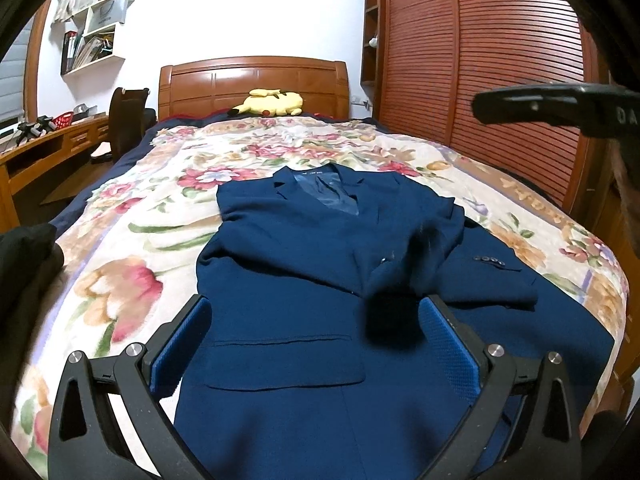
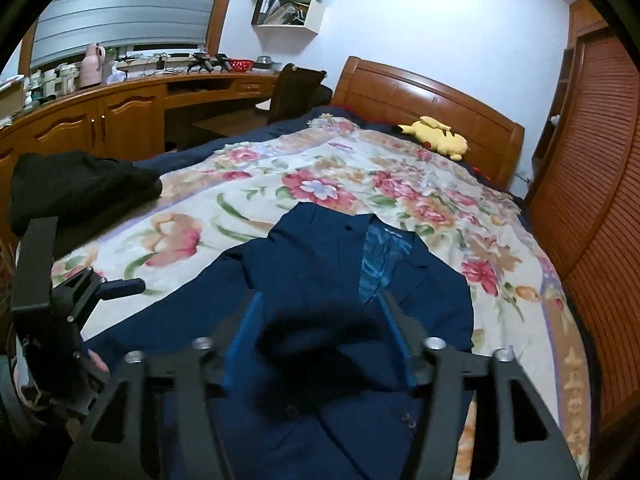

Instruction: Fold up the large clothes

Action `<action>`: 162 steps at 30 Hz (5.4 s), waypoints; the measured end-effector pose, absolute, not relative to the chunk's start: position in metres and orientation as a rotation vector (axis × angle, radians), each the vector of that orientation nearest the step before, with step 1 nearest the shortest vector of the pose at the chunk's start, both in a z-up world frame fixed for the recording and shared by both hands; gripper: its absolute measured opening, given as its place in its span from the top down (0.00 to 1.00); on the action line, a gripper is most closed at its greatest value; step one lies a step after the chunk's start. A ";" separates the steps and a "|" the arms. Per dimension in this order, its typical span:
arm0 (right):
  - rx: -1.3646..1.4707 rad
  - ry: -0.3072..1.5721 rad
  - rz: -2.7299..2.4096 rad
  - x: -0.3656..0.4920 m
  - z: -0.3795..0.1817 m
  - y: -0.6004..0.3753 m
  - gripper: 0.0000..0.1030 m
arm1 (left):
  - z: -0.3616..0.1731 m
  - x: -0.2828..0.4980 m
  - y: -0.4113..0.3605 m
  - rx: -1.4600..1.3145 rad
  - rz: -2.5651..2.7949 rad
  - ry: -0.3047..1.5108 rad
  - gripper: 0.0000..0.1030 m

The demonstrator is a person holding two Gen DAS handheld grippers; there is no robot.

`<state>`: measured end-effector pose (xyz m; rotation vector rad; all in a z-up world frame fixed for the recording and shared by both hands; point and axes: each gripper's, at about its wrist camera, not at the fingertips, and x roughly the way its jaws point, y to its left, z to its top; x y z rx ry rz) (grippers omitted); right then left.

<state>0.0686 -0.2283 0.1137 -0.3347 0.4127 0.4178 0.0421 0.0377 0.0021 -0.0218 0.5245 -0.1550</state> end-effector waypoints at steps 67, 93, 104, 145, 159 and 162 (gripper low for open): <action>-0.019 0.527 0.277 0.079 0.000 -0.264 0.39 | -0.012 0.075 0.016 0.073 -0.183 0.713 0.92; -0.036 0.524 0.281 0.083 -0.001 -0.264 0.39 | -0.020 0.079 -0.027 0.112 -0.239 0.676 0.24; -0.032 0.538 0.288 0.079 0.000 -0.275 0.32 | -0.046 0.119 -0.045 0.041 -0.264 0.833 0.46; -0.030 0.533 0.249 0.082 0.004 -0.285 0.32 | 0.001 0.002 -0.009 0.141 -0.420 0.648 0.96; -0.044 0.534 0.248 0.084 0.003 -0.285 0.32 | 0.009 0.006 0.029 0.064 -0.295 0.590 0.36; -0.048 0.534 0.249 0.084 0.003 -0.285 0.32 | 0.000 0.015 0.036 0.065 -0.236 0.618 0.33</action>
